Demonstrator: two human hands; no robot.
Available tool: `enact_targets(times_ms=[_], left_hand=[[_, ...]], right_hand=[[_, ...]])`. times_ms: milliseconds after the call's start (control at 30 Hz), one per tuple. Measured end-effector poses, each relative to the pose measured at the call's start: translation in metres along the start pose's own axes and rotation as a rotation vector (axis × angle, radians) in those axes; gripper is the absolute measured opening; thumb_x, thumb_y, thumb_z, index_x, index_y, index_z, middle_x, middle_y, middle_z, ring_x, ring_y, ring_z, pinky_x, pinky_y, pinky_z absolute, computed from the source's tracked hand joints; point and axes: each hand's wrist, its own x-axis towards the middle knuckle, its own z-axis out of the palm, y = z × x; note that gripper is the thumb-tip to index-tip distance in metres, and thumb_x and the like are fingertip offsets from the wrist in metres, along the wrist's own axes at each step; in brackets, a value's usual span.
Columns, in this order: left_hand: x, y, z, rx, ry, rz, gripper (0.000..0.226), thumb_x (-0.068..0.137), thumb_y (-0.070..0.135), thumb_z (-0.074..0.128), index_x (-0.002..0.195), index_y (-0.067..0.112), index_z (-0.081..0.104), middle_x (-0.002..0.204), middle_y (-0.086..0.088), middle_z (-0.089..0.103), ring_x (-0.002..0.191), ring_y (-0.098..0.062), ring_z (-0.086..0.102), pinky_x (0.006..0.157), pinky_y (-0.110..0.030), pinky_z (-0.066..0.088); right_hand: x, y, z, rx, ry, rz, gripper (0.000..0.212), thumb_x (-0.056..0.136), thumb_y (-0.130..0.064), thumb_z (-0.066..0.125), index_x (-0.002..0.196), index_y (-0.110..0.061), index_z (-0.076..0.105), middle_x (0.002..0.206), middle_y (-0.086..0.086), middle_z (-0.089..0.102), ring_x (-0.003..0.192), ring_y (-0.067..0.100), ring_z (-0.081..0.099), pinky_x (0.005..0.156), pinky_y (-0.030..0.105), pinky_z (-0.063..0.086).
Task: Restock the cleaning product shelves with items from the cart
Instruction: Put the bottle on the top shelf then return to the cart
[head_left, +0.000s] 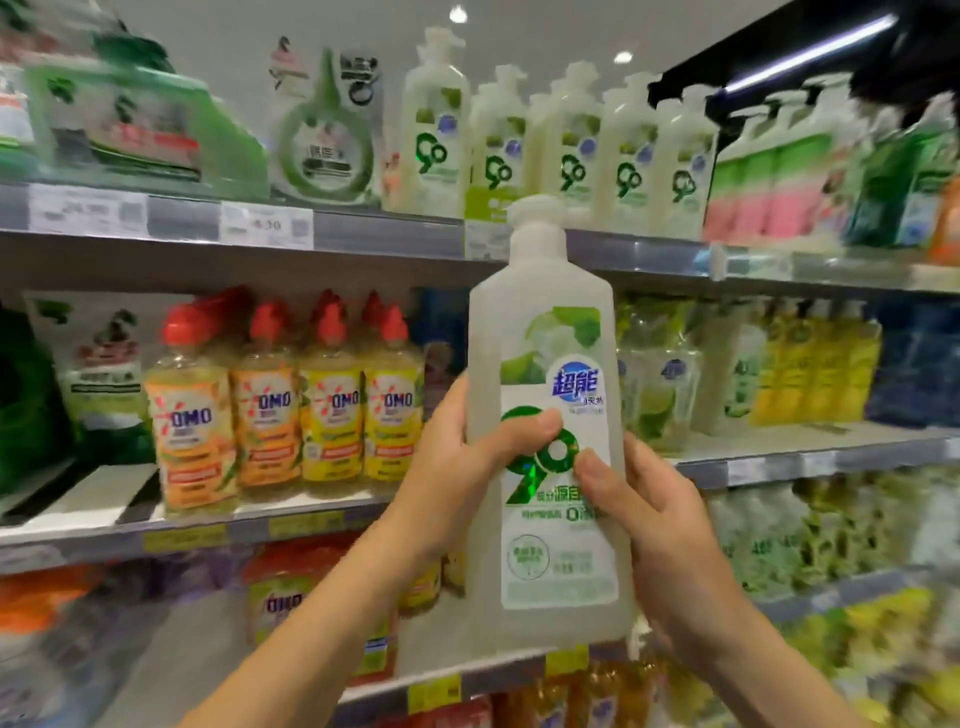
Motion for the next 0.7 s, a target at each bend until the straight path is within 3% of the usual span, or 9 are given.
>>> enact_targets(times_ms=[100,233,333,433,700], left_hand=[[0.053,-0.009,0.023,-0.009,-0.071,-0.010,0.070,0.061,0.035,0.074,0.124,0.012,0.053,0.107,-0.009,0.072,0.093,-0.027,0.071,0.069,-0.032,0.058],[0.111,-0.020,0.053,0.068,-0.103,-0.014,0.065,0.068,0.041,0.076,0.122,0.018,0.049,0.111,-0.007,0.070,0.095,-0.026,0.071,0.078,-0.043,0.059],[0.137,-0.028,0.072,0.128,-0.072,-0.025,0.055,0.072,0.044,0.074,0.116,0.026,0.046,0.105,0.002,0.071,0.092,-0.017,0.072,0.075,-0.036,0.060],[0.161,-0.025,0.080,0.209,-0.051,0.047,0.056,0.071,0.043,0.078,0.118,0.029,0.049,0.103,0.007,0.072,0.090,-0.013,0.072,0.070,-0.028,0.059],[0.256,0.064,0.067,0.475,0.103,0.312,0.042,0.087,0.035,0.063,0.122,0.013,0.059,0.109,-0.004,0.072,0.094,-0.016,0.071,0.078,-0.034,0.060]], right_hand=[[0.030,-0.015,-0.037,0.014,0.043,-0.020,0.054,0.069,-0.037,0.076,0.118,-0.021,0.063,0.113,0.014,0.070,0.102,0.035,0.068,0.079,0.045,0.059],[0.063,-0.029,-0.079,0.055,0.151,-0.075,0.044,0.081,-0.034,0.074,0.118,-0.014,0.062,0.109,0.017,0.071,0.098,0.036,0.069,0.077,0.046,0.059],[0.082,-0.038,-0.104,0.099,0.175,-0.092,0.040,0.081,-0.027,0.063,0.118,-0.011,0.060,0.106,0.017,0.072,0.095,0.034,0.070,0.077,0.046,0.059],[0.112,-0.048,-0.122,0.119,0.113,-0.140,0.042,0.080,-0.027,0.058,0.119,-0.013,0.061,0.107,0.016,0.072,0.097,0.034,0.070,0.078,0.048,0.058],[0.244,-0.126,-0.121,0.060,-0.146,-0.333,0.036,0.090,-0.030,0.054,0.121,-0.012,0.058,0.107,0.011,0.073,0.097,0.026,0.071,0.076,0.043,0.060]])
